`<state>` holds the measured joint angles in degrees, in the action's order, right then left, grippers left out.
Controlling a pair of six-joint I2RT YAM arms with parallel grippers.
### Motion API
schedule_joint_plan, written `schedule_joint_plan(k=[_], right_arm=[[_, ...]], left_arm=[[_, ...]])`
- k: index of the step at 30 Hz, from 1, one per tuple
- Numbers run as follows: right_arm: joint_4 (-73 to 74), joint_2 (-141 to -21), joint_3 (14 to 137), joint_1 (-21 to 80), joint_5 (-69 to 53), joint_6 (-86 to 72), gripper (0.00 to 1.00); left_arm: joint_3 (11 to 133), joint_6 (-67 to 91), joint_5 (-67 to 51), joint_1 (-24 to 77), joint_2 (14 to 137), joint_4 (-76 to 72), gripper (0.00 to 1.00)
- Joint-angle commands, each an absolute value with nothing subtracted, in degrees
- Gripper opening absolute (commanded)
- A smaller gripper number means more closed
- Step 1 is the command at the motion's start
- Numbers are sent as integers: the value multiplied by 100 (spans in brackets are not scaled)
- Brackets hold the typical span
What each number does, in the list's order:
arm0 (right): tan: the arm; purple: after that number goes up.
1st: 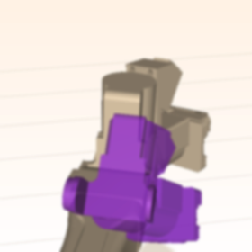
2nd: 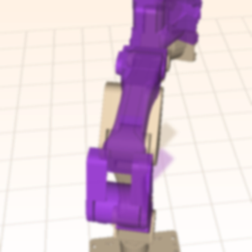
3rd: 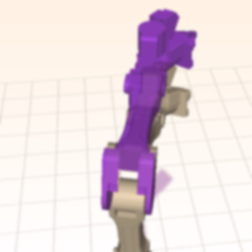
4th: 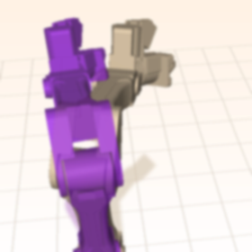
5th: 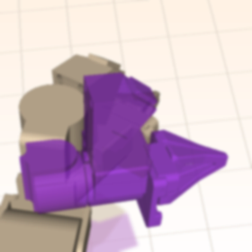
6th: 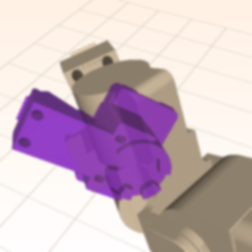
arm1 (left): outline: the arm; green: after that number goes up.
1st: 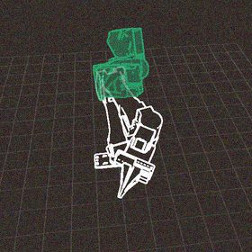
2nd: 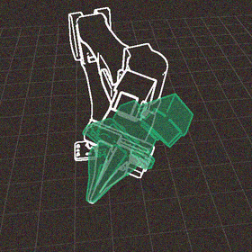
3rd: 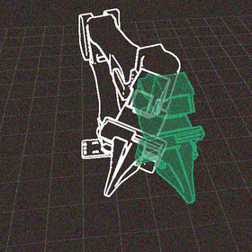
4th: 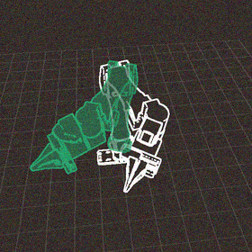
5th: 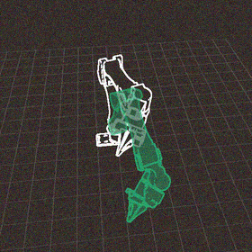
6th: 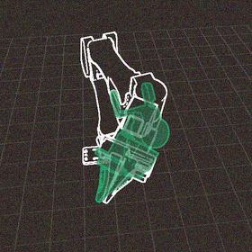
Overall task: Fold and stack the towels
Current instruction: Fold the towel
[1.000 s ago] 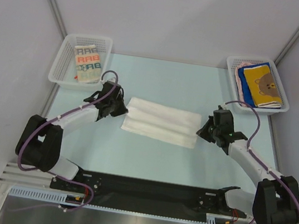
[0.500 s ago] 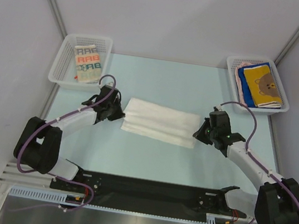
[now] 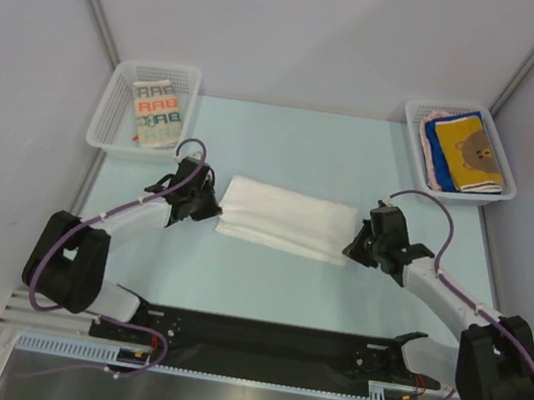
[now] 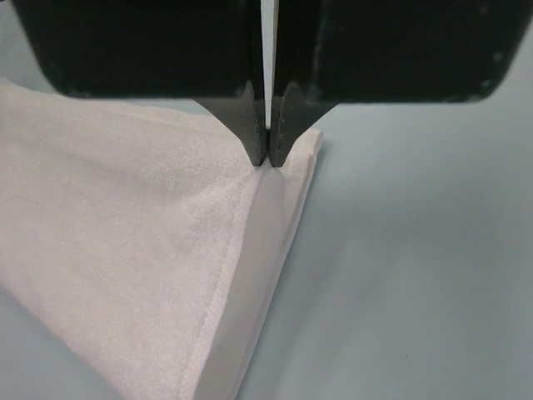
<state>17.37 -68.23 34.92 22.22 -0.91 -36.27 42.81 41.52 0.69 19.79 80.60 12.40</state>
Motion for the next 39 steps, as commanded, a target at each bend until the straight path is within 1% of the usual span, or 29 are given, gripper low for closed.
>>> schedule_joint_plan(k=[1, 8, 13, 26, 36, 39], right_arm=[[1574, -6864, 3402, 2250, 0, -3674, 0], [1660, -6865, 3524, 2241, 0, -3648, 0], [1907, -6706, 3674, 2250, 228, -3621, 0], [1986, -6521, 3533, 2233, 272, -3639, 0], [1679, -6811, 3217, 2250, 237, -3691, 0], [1530, -6943, 3103, 2241, 220, -3726, 6]], left_arm=[[4219, 4025, 44, 1925, 7875, 1046, 0], [4403, 3894, 44, 1925, 7761, 1221, 0], [4412, 3850, -105, 1925, 7594, 1318, 0], [3991, 3841, -149, 1925, 7383, 1178, 0], [3472, 3920, -316, 1934, 7637, 730, 0], [3419, 3920, -395, 1934, 7769, 598, 0]])
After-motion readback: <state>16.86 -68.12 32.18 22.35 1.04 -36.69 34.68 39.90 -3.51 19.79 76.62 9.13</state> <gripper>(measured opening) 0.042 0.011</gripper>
